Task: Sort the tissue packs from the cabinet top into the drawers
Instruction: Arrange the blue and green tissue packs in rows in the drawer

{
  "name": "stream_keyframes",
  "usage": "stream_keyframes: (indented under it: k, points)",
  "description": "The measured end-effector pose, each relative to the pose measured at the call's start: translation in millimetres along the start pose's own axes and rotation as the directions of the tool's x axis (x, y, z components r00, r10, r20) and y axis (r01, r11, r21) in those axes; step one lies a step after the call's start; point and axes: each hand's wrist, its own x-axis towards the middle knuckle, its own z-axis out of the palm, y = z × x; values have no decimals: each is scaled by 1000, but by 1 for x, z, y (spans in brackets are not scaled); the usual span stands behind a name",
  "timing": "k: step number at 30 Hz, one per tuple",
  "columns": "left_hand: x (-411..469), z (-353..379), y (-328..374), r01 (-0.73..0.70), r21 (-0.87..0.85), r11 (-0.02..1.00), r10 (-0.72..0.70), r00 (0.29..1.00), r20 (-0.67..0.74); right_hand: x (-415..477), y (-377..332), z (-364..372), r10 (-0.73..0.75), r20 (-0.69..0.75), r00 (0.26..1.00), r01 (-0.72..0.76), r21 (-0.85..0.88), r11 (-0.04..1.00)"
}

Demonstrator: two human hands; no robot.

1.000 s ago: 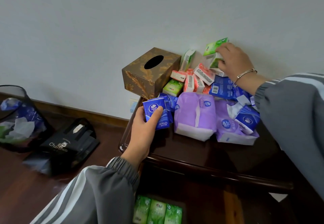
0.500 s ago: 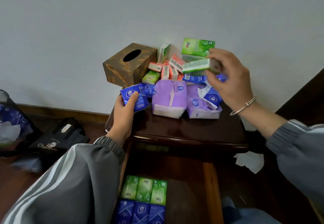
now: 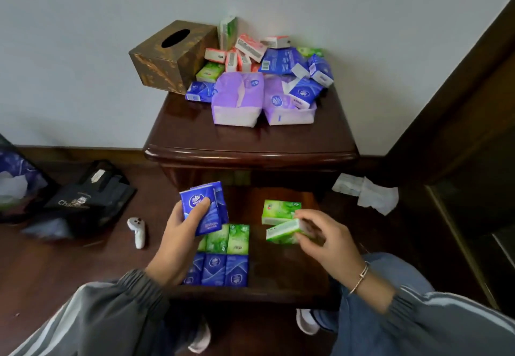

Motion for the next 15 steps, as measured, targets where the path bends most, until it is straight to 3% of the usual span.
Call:
stream_keyframes:
  k: [3, 6, 11, 15]
  points:
    - [-4, -6, -33, 224, 35, 974, -223, 974, -33, 2, 18, 17, 127, 107, 986, -122, -53, 991]
    - [-3, -8, -55, 320, 201, 926, -315, 947, -59, 15, 30, 29, 164, 191, 968, -140, -133, 981]
    - [0, 9, -77, 362, 368, 857, -377, 926, -33, 36, 37, 38, 200, 155, 967, -172, -181, 968]
    - [5, 35, -101, 294, 591, 752, -356, 934, -12, 44, 37, 34, 165, 80, 983, -148, -189, 971]
